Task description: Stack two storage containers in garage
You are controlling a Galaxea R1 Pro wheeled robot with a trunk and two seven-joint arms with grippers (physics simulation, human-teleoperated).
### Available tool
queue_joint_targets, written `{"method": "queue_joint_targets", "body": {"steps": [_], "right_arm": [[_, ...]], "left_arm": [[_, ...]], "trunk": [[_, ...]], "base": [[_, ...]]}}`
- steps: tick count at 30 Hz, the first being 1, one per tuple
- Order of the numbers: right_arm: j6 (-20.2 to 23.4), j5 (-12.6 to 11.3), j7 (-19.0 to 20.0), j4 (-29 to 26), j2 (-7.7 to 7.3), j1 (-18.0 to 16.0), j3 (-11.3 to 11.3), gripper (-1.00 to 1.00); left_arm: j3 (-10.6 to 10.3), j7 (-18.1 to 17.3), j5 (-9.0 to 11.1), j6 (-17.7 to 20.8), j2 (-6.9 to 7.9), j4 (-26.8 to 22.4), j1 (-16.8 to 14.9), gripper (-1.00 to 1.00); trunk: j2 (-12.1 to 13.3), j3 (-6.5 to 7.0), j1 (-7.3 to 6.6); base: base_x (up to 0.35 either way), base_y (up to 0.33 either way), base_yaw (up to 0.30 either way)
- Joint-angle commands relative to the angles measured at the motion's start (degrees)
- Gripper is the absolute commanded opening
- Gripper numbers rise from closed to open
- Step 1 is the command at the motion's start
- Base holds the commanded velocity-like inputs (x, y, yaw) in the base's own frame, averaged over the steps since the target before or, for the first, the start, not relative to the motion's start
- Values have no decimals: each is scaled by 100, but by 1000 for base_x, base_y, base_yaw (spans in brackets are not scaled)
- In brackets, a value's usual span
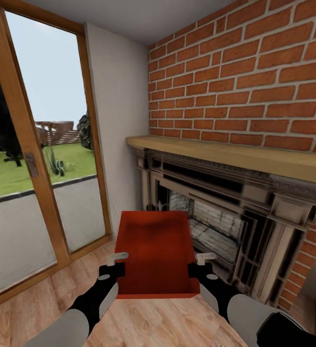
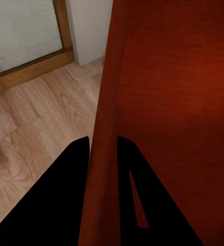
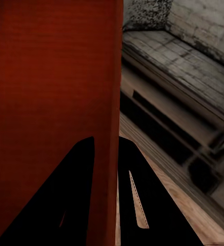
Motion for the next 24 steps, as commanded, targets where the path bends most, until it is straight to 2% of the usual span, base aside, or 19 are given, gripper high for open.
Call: {"method": "queue_joint_targets", "body": {"steps": [1,24], "right_arm": [[-38,-119,-184,29,66,-2,-76,-100],[-39,-117,-184,31,66,-2,-79,-100]], "left_arm": [[9,87,-74,-209,-3,-25,0,-100],[9,87,-75,-209,-4,-16,0,-100]], "trunk": [[-4,-2,2],[-4,-2,2]], "base": [[0,0,-288],[0,0,-288]]}}
